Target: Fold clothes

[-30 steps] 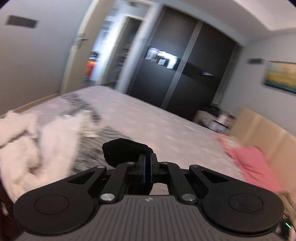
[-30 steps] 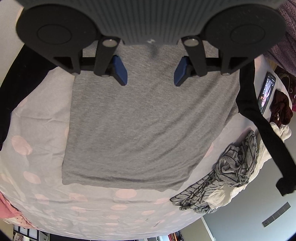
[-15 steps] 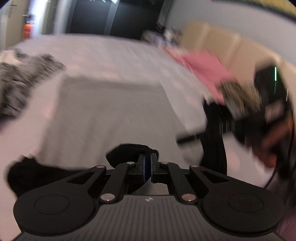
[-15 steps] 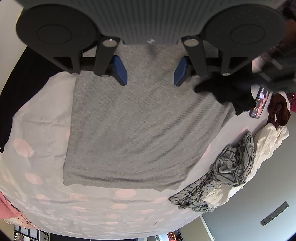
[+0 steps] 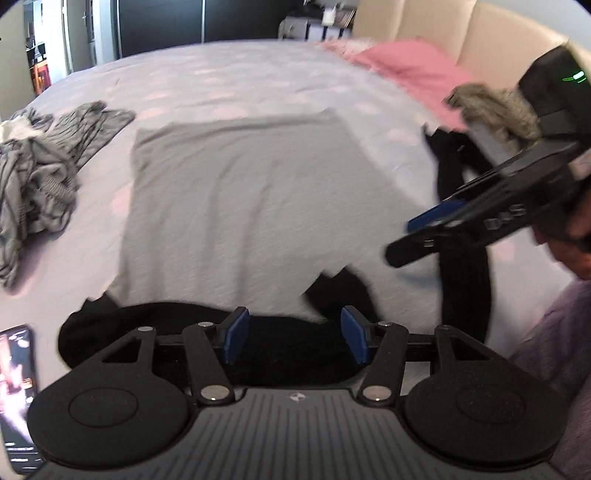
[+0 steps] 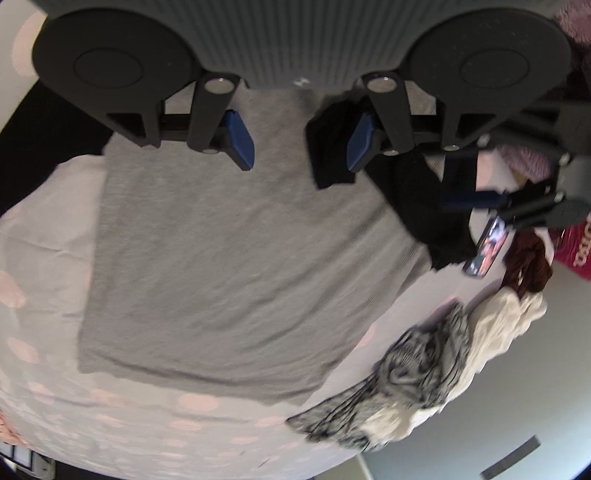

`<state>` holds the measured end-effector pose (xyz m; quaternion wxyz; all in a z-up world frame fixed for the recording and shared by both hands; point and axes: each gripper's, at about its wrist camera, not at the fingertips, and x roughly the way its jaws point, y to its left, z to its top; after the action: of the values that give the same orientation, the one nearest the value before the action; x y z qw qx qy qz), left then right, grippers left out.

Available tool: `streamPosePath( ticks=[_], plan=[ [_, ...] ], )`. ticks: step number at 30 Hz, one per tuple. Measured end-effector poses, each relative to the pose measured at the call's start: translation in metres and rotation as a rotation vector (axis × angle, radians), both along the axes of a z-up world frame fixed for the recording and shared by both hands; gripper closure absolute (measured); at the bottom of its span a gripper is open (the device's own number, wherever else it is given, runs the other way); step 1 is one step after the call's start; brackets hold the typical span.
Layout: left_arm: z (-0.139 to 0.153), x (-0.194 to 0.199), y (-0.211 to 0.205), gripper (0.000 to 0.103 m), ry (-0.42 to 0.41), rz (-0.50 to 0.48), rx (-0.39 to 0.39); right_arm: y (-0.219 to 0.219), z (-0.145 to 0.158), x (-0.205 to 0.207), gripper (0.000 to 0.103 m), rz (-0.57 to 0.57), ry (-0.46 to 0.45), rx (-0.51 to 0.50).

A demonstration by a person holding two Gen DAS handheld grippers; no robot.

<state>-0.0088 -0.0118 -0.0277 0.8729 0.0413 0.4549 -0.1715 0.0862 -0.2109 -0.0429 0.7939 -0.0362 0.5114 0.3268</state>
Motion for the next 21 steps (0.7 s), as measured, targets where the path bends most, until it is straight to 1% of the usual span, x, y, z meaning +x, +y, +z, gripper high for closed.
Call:
streamPosePath(
  ticks=[3,6,8,9,11,13,14,17,19,21],
  plan=[
    [-0.009,0.005,0.001,0.050,0.064,-0.006,0.014,0.011,-0.011,-0.002,0.044,0.009,0.036,-0.016],
    [-0.018,0.010,0.000,0.050,0.097,-0.012,0.039,0.023,-0.019,-0.005,0.045,0.038,0.047,-0.038],
    [-0.021,0.011,-0.002,0.050,0.106,-0.015,0.056,0.030,-0.022,-0.007,0.056,0.065,0.044,-0.053],
    [-0.023,0.013,-0.002,0.050,0.110,-0.016,0.058,0.032,-0.023,-0.008,0.064,0.077,0.040,-0.054],
    [-0.029,0.018,-0.006,0.050,0.125,-0.020,0.059,0.034,-0.022,-0.009,0.074,0.090,0.029,-0.046],
    [-0.034,0.022,-0.010,0.050,0.138,-0.023,0.059,0.036,-0.021,-0.008,0.096,0.098,0.025,-0.037],
    [-0.034,0.022,-0.011,0.050,0.139,-0.027,0.057,0.036,-0.020,-0.008,0.099,0.100,0.023,-0.036],
    [-0.028,0.020,-0.010,0.050,0.114,-0.037,0.050,0.032,-0.008,-0.005,0.100,0.102,0.009,-0.021],
    [-0.022,0.019,-0.007,0.050,0.088,-0.033,0.041,0.025,0.006,-0.004,0.100,0.089,-0.027,-0.007],
    [-0.015,0.019,-0.002,0.050,0.062,-0.016,0.031,0.010,0.024,0.000,0.100,0.047,-0.078,0.028]
  ],
)
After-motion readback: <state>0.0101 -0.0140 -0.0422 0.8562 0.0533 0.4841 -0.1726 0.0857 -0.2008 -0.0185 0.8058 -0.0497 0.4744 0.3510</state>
